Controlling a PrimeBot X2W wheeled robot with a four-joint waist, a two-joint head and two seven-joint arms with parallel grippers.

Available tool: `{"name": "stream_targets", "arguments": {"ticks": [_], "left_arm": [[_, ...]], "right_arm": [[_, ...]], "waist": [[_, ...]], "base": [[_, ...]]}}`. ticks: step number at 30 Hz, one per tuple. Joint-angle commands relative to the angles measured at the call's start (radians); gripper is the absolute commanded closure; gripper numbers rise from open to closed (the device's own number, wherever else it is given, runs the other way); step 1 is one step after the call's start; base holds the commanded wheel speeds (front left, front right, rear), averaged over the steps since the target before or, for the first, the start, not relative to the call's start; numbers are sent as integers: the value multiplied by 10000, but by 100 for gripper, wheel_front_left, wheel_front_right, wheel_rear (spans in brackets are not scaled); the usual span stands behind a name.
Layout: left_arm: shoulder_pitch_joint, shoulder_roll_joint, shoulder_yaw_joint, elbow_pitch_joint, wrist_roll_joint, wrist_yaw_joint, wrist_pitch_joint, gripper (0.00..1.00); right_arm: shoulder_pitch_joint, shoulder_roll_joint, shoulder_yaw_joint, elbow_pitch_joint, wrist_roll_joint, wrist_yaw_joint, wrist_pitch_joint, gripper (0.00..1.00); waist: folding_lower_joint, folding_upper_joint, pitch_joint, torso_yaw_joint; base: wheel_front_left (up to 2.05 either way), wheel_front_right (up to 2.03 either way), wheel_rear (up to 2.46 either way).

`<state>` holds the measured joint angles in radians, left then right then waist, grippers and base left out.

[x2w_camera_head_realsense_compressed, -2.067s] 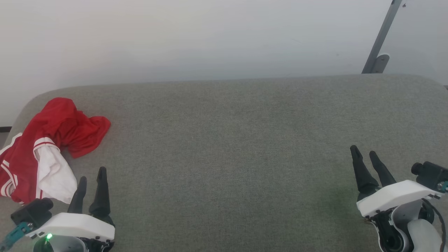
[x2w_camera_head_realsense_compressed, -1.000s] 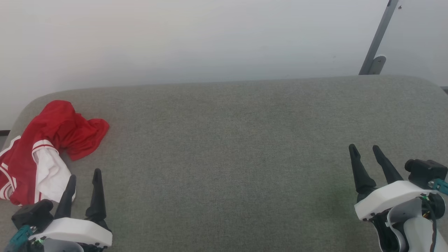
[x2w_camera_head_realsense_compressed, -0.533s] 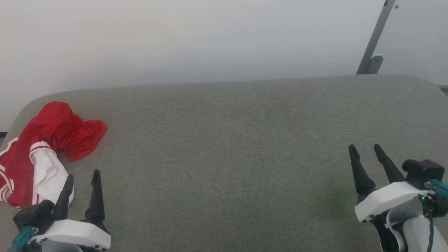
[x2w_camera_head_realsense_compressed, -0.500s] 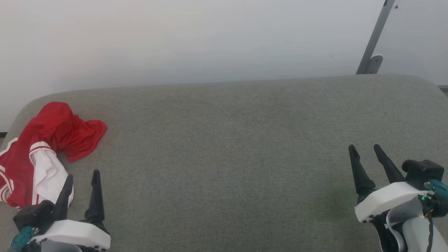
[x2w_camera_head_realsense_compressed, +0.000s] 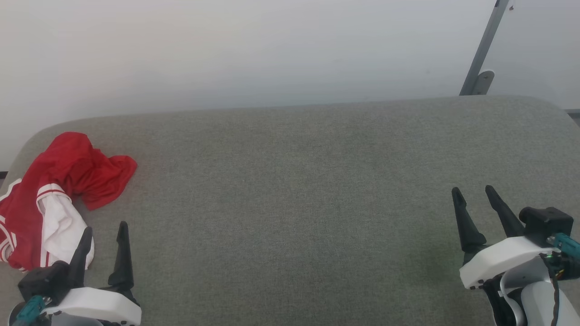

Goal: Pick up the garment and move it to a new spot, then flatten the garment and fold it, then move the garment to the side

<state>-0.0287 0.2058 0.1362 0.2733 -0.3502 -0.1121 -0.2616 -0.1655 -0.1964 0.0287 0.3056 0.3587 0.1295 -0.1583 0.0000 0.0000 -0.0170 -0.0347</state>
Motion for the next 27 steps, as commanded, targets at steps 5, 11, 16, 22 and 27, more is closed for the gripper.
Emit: {"name": "stream_targets", "arguments": {"ticks": [5, 11, 16, 22, 27], "left_arm": [[77, -29, 67, -7, 60, -57, -41, 0], [61, -37, 76, 25, 30, -82, -41, 0], [-21, -61, 13, 63, -27, -83, -41, 0], [-205, -6, 45, 281, -106, -85, -41, 0], [-323, 75, 93, 379, -101, -58, -41, 0]], "right_arm": [[127, 24, -44, -50, -8, 22, -40, 0], [125, 44, -57, -80, 45, 22, -18, 0], [160, 68, -83, -111, 108, 22, -3, 0], [182, 19, -27, -162, 174, 22, 59, 0], [151, 35, 193, -206, 119, 14, 155, 0]], "waist": [[0, 0, 5, 11], [0, 0, 9, 18], [0, 0, 24, 64], [0, 0, -39, 482], [0, 0, -152, 1104]], "base": [[0, 0, 0], [0, 0, 0], [0, 0, 0], [0, 0, 0], [0, 0, 0]]}}
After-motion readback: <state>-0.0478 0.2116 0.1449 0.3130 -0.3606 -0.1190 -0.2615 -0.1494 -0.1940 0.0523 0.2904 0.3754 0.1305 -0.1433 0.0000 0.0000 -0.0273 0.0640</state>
